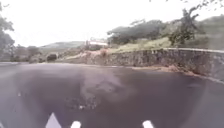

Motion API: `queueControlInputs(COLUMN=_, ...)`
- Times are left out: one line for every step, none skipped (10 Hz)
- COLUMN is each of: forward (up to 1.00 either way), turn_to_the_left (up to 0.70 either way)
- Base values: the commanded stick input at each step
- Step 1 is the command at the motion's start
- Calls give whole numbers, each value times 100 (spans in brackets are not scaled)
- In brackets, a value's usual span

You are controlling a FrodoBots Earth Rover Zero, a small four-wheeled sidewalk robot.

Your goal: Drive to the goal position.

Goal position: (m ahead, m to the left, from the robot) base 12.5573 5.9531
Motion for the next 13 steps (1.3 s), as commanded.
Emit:
queueControlInputs(forward=100, turn_to_the_left=0)
queueControlInputs(forward=100, turn_to_the_left=0)
queueControlInputs(forward=100, turn_to_the_left=13)
queueControlInputs(forward=100, turn_to_the_left=28)
queueControlInputs(forward=100, turn_to_the_left=40)
queueControlInputs(forward=100, turn_to_the_left=40)
queueControlInputs(forward=100, turn_to_the_left=40)
queueControlInputs(forward=100, turn_to_the_left=31)
queueControlInputs(forward=100, turn_to_the_left=16)
queueControlInputs(forward=100, turn_to_the_left=0)
queueControlInputs(forward=100, turn_to_the_left=5)
queueControlInputs(forward=100, turn_to_the_left=11)
queueControlInputs(forward=100, turn_to_the_left=40)
